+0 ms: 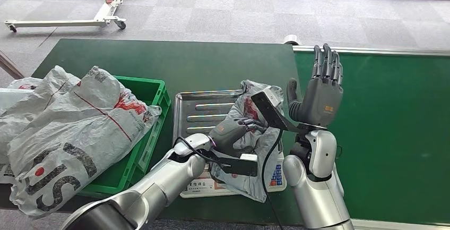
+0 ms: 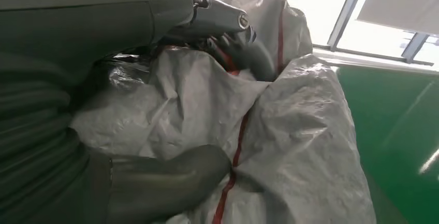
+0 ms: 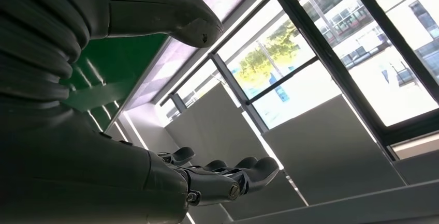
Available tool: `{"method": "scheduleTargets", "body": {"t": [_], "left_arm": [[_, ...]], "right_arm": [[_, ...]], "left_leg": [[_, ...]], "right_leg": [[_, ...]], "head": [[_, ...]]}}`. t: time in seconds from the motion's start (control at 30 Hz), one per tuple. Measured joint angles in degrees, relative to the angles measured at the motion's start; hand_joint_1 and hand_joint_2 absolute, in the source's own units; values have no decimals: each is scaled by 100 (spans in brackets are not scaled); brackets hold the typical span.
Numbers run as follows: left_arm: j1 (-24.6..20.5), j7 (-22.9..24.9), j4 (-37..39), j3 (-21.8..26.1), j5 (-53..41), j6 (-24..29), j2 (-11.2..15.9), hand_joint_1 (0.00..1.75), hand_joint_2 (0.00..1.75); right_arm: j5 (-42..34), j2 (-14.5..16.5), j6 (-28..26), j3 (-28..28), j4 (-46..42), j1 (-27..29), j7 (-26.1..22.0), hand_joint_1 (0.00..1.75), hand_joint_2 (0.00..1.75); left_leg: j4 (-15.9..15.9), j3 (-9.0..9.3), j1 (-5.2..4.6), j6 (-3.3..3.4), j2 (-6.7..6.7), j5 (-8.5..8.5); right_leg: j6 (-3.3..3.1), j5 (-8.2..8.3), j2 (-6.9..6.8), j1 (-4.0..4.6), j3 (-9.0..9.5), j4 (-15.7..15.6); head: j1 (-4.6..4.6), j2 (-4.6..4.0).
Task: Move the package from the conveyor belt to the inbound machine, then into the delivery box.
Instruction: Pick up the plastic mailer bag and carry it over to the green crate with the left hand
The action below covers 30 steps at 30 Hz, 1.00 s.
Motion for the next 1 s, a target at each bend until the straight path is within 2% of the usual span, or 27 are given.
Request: {"method": "scheduleTargets", "body": {"t": [0.23, 0.47, 0.53, 0.6, 0.7, 0.77, 0.9, 1.0], "left_arm": [[-83, -13, 59, -39, 138, 53, 4, 175, 175], [-108, 49, 47, -39, 271, 467, 49, 175, 175], [-104, 161, 16, -24, 320, 810, 76, 175, 175], [-95, 388, -97, 56, 404, 1500, 143, 175, 175], [-100, 836, -559, 445, 450, 2599, 381, 175, 175], [-81, 1062, -1005, 848, 368, 3035, 615, 175, 175], [11, 1289, -1808, 1665, 64, 3400, 1016, 175, 175], [83, 1320, -2134, 2089, -122, 3616, 1159, 175, 175]], "right_arm": [[16, 0, 4, -2, 0, 47, 5, 0, 175], [12, -1, 4, -13, -2, 106, 3, 0, 175], [7, -2, 0, -19, -9, 126, 2, 0, 175], [0, -2, -10, -43, -36, 190, -7, 0, 175], [-31, -9, -44, -96, -79, 339, -47, 0, 175], [-64, -22, -87, -112, -87, 428, -85, 0, 175], [-105, -49, -172, -117, -87, 544, -98, 0, 175], [-85, -58, -233, -126, -87, 616, -80, 0, 175]], "left_leg": [[-1, 1, 1, 0, 3, 0], [-2, 0, 2, -1, 8, 0], [-2, 0, 2, -2, 9, 0], [-2, -1, 2, -2, 9, 1], [-3, -2, 3, -5, 16, 2], [-5, -2, 5, -7, 22, 3], [-6, -3, 14, -9, 24, 5], [-6, -5, 16, -10, 23, 4]], "right_leg": [[-1, 0, 5, 2, -4, 0], [-1, 0, 9, 3, -9, 0], [-1, 0, 9, 3, -9, 0], [-2, 0, 10, 4, -10, 1], [-3, 1, 19, 5, -12, 3], [-3, 1, 23, 9, -15, 4], [-6, -1, 22, 17, -18, 5], [-7, -2, 22, 17, -18, 5]], "head": [[1, -1], [0, 0], [1, -1], [1, -1], [1, 0], [-1, 0], [-1, 0], [-1, 0]]}}
